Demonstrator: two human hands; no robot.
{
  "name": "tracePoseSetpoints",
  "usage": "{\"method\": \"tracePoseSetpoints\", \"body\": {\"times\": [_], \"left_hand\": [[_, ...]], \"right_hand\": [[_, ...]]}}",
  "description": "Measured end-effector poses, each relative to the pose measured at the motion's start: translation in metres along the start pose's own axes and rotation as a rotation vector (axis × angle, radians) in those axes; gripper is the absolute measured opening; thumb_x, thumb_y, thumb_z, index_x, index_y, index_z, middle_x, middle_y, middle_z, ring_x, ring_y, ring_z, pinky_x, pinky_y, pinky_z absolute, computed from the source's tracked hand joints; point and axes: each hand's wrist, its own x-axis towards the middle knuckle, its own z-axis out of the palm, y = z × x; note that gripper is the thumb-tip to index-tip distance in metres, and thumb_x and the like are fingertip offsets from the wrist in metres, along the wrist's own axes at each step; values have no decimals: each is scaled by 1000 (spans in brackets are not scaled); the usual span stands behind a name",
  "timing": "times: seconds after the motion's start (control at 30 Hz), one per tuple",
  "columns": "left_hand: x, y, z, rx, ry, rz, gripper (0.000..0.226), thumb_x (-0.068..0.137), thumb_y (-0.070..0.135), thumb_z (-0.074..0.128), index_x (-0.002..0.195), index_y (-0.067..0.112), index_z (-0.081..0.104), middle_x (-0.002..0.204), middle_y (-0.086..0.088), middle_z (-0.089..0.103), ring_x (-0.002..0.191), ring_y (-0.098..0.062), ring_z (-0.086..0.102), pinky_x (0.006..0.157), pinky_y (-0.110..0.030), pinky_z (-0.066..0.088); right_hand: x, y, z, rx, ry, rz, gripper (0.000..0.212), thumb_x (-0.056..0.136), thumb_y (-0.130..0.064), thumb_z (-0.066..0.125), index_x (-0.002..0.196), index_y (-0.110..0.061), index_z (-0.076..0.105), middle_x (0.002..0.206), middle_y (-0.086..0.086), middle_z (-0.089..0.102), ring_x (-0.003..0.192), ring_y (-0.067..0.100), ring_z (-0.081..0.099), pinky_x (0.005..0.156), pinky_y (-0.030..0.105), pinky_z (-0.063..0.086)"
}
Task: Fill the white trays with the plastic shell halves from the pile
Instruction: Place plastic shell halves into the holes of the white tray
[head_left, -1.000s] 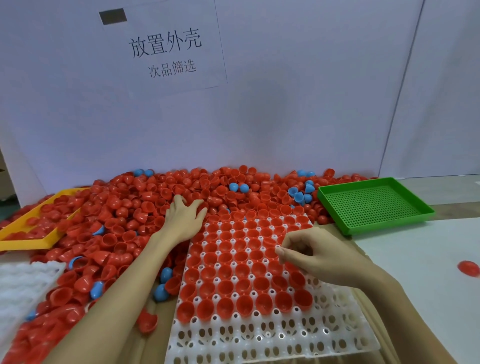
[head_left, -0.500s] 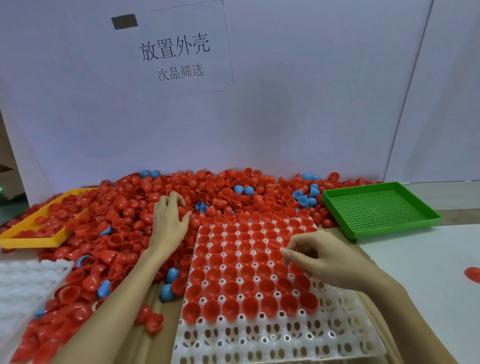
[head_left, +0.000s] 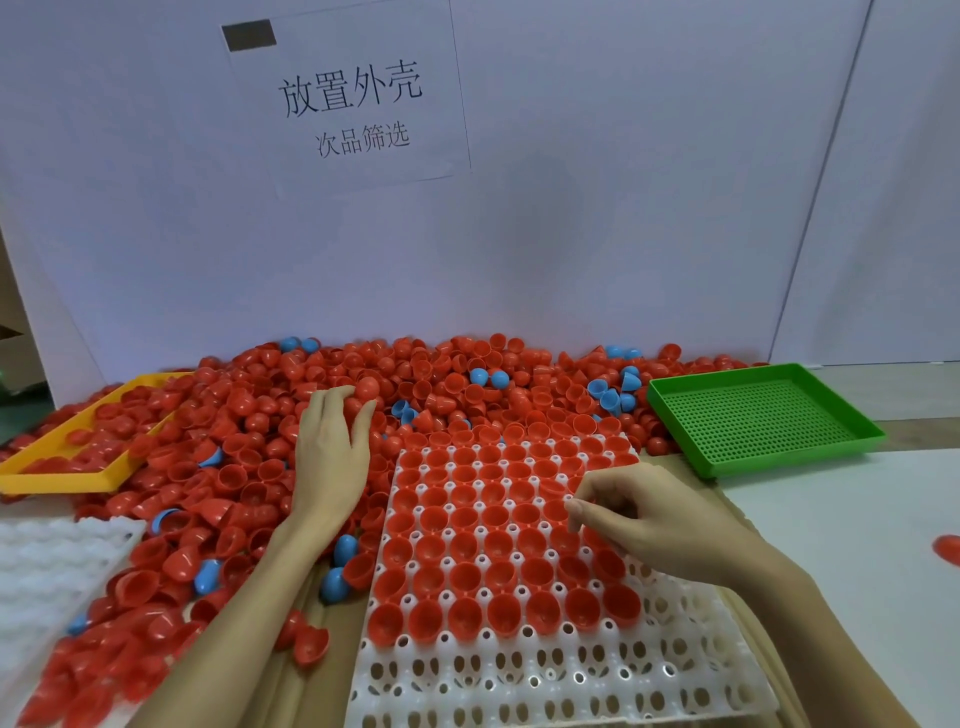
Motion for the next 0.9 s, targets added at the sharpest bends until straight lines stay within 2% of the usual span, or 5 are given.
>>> {"method": "tracePoseSetpoints", "body": {"times": [0.13,0.23,0.5,0.73,0.9], "left_hand": [[-6,2,-4,-24,22,-165,41,112,41,40,120,12,68,84,-2,69,94,-25,68,116,-54,34],[-9,9,-10,-235,47,-260,49,113,44,33,82,16,58,62,1,50,61,-15,51,88,-58,50],[-48,59,-16,-690,-358,-255,63,105,65,35,89,25,80,90,-3,78,82,-11,71,76,-16,53],[-78,86,-12,-763,-645,-163,62,109,59,34,88,23,80,87,-2,78,84,-10,72,81,-14,51],[-83,87,-16,-772,-712,-166,64,108,60,33,84,20,78,84,-4,77,83,-11,73,84,-13,51]], "right_hand": [[0,0,0,3,0,4,26,104,-41,61,84,-30,74,58,-8,62,51,4,52,52,19,42],[0,-1,0,-14,-3,11,26,104,-42,60,84,-31,73,57,-9,61,50,3,52,51,18,41],[-1,-11,6,78,54,-47,7,101,-36,65,104,-33,70,70,-2,68,58,8,61,56,22,48],[6,-25,29,170,138,-256,59,98,-13,71,143,-48,56,141,-20,60,114,8,70,76,34,64],[9,-26,39,227,212,-274,34,96,-12,74,120,-37,75,106,-8,77,89,18,77,72,29,63]]}}
